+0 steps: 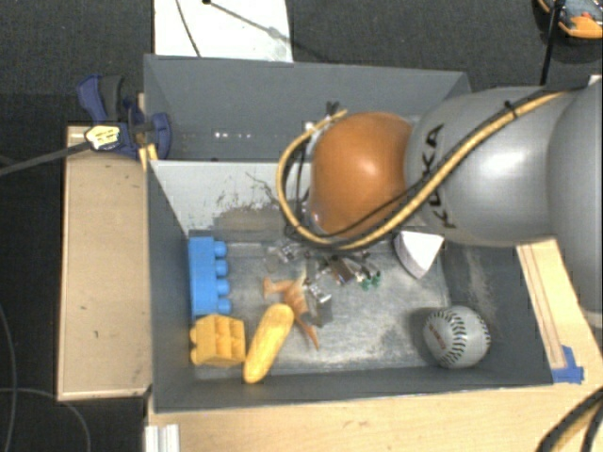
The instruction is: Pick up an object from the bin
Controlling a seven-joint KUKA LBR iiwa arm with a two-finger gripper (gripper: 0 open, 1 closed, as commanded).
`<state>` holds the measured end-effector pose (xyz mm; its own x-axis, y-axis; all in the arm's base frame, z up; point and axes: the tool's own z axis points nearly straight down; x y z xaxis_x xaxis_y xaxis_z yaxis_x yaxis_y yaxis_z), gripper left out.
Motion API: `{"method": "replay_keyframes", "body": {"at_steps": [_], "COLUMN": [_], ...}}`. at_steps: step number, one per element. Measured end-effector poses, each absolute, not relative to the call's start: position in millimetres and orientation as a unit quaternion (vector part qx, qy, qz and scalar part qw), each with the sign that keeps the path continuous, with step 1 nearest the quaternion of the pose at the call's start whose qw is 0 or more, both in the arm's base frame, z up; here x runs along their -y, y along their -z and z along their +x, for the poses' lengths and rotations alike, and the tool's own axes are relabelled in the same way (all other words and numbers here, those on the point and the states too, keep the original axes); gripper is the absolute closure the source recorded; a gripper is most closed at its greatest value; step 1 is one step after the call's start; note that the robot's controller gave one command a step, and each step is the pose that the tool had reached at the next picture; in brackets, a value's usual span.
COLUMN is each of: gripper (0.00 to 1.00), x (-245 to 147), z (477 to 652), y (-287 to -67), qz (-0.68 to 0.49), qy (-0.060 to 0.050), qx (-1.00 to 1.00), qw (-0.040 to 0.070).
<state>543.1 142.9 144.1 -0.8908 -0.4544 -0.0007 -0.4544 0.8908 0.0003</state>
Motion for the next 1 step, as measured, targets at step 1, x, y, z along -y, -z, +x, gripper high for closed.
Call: {"method": "replay_keyframes", "body": {"at_steps": [1], "gripper": [0.0], "x": [-165.8], "z": [496.0], "y": [-131.4], "qz": [-0.34], "qy": [-0.001], "qx": [-0.94], "qw": [0.0]}}
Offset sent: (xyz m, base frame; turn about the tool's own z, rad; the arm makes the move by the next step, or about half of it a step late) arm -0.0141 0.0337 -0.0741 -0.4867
